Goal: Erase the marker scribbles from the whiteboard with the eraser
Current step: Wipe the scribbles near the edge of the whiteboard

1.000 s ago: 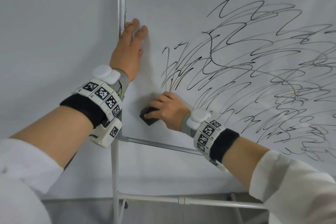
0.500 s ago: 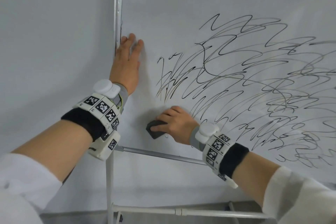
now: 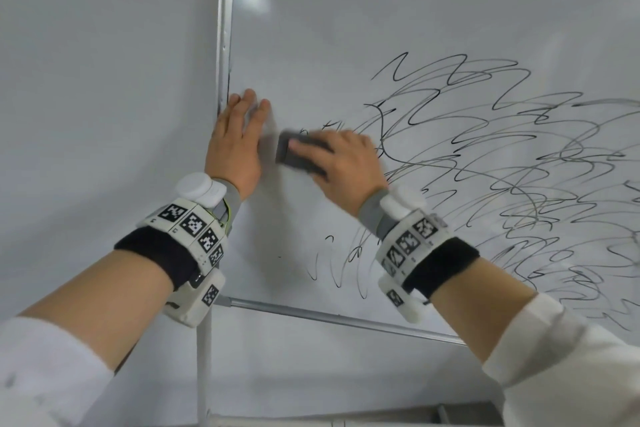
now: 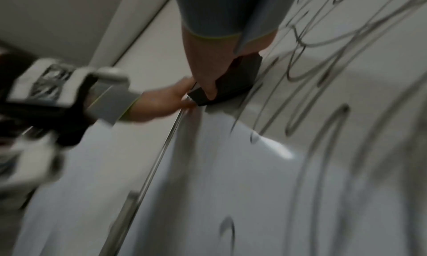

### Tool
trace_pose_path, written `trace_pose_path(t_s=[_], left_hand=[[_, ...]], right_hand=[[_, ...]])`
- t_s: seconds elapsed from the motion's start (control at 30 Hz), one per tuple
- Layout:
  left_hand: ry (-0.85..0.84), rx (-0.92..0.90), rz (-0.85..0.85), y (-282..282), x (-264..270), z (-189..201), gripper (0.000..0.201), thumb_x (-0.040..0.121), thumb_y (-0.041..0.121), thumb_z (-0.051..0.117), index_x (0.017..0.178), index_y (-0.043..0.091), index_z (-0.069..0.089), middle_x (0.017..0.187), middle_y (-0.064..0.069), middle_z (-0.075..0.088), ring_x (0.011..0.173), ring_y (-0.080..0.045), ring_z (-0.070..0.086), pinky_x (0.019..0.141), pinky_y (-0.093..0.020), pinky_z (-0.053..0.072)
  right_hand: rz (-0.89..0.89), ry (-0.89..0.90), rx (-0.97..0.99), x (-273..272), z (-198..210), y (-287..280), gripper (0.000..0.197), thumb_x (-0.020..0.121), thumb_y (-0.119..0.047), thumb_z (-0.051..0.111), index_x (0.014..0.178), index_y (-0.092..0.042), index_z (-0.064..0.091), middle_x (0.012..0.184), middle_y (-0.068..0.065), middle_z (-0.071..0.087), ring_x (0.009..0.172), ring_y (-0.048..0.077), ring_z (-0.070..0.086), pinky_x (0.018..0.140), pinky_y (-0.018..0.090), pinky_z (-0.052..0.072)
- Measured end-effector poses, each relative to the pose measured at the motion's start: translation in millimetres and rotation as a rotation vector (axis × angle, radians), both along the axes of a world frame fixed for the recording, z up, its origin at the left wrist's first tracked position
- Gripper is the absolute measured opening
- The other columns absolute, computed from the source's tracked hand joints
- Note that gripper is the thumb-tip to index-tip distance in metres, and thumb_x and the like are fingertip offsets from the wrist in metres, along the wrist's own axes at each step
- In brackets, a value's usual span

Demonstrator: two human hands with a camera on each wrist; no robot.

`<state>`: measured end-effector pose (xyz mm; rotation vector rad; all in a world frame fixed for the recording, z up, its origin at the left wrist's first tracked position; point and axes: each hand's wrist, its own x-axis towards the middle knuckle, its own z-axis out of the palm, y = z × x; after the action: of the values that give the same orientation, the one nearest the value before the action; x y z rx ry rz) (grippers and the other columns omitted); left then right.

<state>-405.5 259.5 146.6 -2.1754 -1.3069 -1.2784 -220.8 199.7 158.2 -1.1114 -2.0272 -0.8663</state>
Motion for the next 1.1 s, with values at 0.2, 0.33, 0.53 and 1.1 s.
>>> trace_pose_path(t_s=[0.2, 0.33, 0.53, 1.1], left_hand=[[-0.003, -0.016, -0.005, -1.3, -0.8, -0.8, 0.061, 0.086, -0.013, 0.039, 0.143, 0.009, 0.029, 0.152, -0.016, 0.021, 0.141, -0.035, 0.012, 0.115, -0.035, 0.009], [0.003, -0.041, -0.009, -1.7, -2.1, -1.5, 0.071, 0.082, -0.019, 0.038, 0.144, 0.013, 0.026, 0.154, -0.012, 0.015, 0.143, -0.03, 0.007, 0.115, -0.031, 0.008], [-0.034, -0.044, -0.022, -3.0, 1.5, -6.7, 0.055, 0.092, -0.005, 0.038, 0.143, 0.013, 0.029, 0.153, -0.014, 0.019, 0.142, -0.034, 0.01, 0.116, -0.039, 0.015], [-0.033, -0.074, -0.005, -20.8, 16.6, -56.1, 0.052, 0.093, 0.004, 0.043, 0.143, 0.009, 0.03, 0.151, -0.02, 0.022, 0.14, -0.04, 0.014, 0.114, -0.043, 0.014]], right_hand=[[-0.096, 0.148, 0.132, -4.4, 20.4, 7.6, 0.054, 0.065, -0.019, 0.077, 0.117, -0.023, 0.063, 0.107, 0.008, 0.063, 0.082, 0.033, 0.057, 0.069, 0.041, 0.045], [-0.023, 0.007, 0.027, -10.4, -45.5, -3.7, 0.05, 0.067, -0.019, 0.077, 0.116, -0.023, 0.065, 0.107, 0.007, 0.064, 0.079, 0.03, 0.056, 0.069, 0.039, 0.042], [-0.063, 0.141, 0.068, -4.1, 14.8, 3.5, 0.051, 0.066, -0.022, 0.075, 0.116, -0.023, 0.064, 0.107, 0.007, 0.064, 0.079, 0.033, 0.058, 0.068, 0.041, 0.047], [-0.097, 0.238, 0.085, 1.2, -28.3, -11.2, 0.041, 0.066, -0.011, 0.07, 0.106, -0.014, 0.066, 0.111, 0.011, 0.063, 0.089, 0.034, 0.058, 0.078, 0.044, 0.044]])
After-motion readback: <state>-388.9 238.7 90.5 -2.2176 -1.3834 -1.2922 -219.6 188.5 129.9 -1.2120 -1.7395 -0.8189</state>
